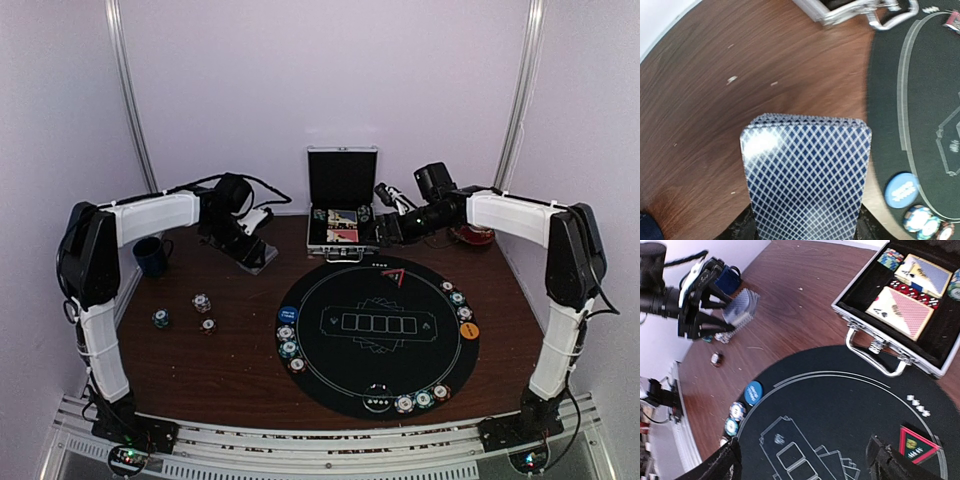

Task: Distribute texas hold em gaming equipment
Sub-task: Pick up the face-down deck piles from the center of the board, then pass from the left arm to the right

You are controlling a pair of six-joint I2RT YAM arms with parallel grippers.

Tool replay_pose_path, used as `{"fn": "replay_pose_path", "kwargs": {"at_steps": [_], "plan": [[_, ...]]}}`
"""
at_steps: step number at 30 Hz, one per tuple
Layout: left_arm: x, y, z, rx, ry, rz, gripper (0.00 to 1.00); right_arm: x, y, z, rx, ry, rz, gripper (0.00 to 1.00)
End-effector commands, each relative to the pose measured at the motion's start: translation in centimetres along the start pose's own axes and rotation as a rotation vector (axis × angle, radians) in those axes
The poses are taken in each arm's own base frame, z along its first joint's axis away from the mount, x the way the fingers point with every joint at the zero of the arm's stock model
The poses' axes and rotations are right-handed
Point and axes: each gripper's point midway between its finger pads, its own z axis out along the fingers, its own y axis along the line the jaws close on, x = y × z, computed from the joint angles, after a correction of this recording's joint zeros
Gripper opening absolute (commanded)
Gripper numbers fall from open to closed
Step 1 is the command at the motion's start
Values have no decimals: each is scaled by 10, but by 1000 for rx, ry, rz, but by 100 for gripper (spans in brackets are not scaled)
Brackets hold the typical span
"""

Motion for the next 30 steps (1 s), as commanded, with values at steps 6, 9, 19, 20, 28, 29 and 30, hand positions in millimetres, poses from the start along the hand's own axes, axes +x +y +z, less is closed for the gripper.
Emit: {"fn": "replay_pose_path", "kwargs": {"at_steps": [6, 9, 19, 20, 28, 29, 30], "plan": [[-32, -68, -29, 82, -99, 119, 58, -40, 25, 21, -231, -192, 174, 85], [-36, -91, -31, 100, -109, 157, 58, -40, 24, 39, -258, -161, 223, 84], [-44, -150, -37, 151, -150, 253, 58, -12, 55, 78, -350, -42, 246, 82], [-43, -153, -37, 152, -150, 257, 58, -11, 55, 79, -355, -40, 252, 82], [-43, -167, -37, 163, -158, 283, 58, 7, 63, 84, -396, 22, 263, 78], [-42, -168, -37, 162, -156, 286, 58, 9, 65, 84, -394, 30, 254, 78], [-42, -168, -36, 162, -155, 286, 58, 13, 64, 85, -386, 40, 247, 78]]}}
